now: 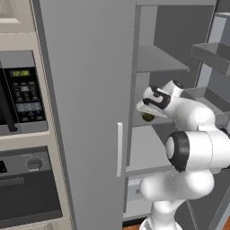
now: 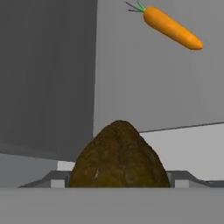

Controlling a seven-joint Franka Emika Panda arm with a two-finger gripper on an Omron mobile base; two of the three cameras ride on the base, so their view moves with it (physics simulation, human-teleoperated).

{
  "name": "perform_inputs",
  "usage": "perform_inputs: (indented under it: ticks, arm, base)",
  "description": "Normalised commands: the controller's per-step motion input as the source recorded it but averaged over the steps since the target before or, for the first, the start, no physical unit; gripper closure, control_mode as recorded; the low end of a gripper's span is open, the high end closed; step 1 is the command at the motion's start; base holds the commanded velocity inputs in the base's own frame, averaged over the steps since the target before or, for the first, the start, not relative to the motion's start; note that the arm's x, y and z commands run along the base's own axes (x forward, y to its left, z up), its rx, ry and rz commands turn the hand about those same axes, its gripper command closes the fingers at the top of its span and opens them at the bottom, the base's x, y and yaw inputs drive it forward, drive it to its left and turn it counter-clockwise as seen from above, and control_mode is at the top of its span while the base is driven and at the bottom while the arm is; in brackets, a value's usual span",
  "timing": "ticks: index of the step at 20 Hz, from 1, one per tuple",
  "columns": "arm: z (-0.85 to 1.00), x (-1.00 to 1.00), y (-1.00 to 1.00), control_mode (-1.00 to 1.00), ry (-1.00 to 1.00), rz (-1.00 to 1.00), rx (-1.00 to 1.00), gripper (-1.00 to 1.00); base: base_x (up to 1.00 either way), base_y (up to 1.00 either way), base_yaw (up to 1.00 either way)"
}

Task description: Take the carrot and avocado out of the freezer and place them in the tupperware container on the counter. Then put the tupperware containing the vegetables back in the freezer.

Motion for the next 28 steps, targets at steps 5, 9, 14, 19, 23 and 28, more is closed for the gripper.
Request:
perform_inputs:
  ticks: [5,9,14,19,23,28]
  arm:
    - [0.47,-0.8,0.14,-1.0,0.0,-0.09,-0.1,1.0]
    - [0.5,-0.79,0.3,-1.0,0.0,-0.09,-0.13,1.0]
    - [0.63,-0.72,0.23,-1.0,0.05,-0.09,-0.11,1.0]
    - [0.7,-0.82,0.01,-1.0,0.14,-0.05,-0.06,1.0]
    - [0.59,-0.77,0.02,-1.0,0.07,-0.01,-0.11,1.0]
    - [0.46,-0.68,0.01,-1.0,-0.01,0.16,-0.06,1.0]
  base:
    - [0.0,0.0,0.0]
    - [0.0,0.0,0.0]
    - [0.0,0.0,0.0]
    - [0.0,0.0,0.0]
    - [0.0,0.0,0.0]
    - [0.0,0.0,0.0]
